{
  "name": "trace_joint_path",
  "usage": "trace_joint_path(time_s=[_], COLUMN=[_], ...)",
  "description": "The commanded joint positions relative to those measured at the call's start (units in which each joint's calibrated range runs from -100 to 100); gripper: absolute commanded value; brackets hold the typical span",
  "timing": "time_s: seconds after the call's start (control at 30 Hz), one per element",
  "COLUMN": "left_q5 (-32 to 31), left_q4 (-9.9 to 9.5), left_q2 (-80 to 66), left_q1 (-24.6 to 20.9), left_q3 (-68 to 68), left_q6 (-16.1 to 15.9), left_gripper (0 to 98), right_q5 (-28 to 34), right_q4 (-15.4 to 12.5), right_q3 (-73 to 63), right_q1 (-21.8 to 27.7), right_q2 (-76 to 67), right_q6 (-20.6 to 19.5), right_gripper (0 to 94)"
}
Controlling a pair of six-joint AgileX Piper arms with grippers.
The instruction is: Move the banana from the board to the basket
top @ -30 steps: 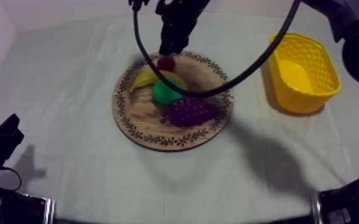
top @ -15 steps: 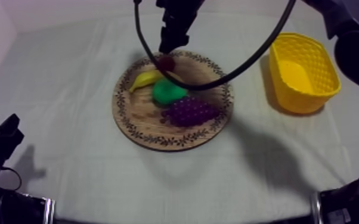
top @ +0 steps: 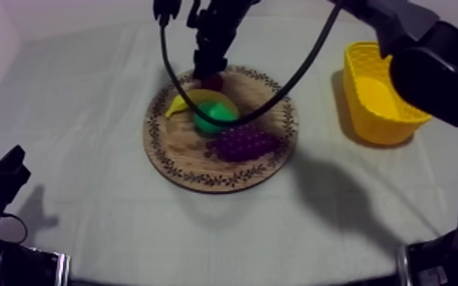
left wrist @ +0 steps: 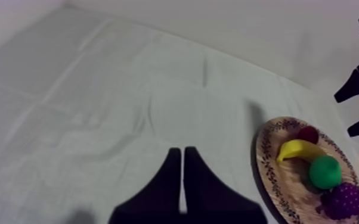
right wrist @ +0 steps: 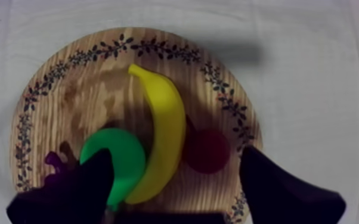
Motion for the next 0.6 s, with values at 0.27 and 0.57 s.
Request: trace_joint_path(time_s=[0.27,0.57], left_q5=[-0.02,-0.02], left_q4=[-0.01,-0.01], left_q2=[-0.03,-0.03], left_q1=[-0.01,-0.01], left_q3=[0.03,0.03], left_q6=[-0.01,-0.01], left_gripper=[0.1,0.1], right_q5=[0.35,0.31], right_q4=[-0.44,-0.55], right_q3=[-5.29,-7.1], right_q1=[0.44,0.94], right_q2=[6.16,10.31], right_q6=[0.11,0.55], right_gripper=[57.0,55.3])
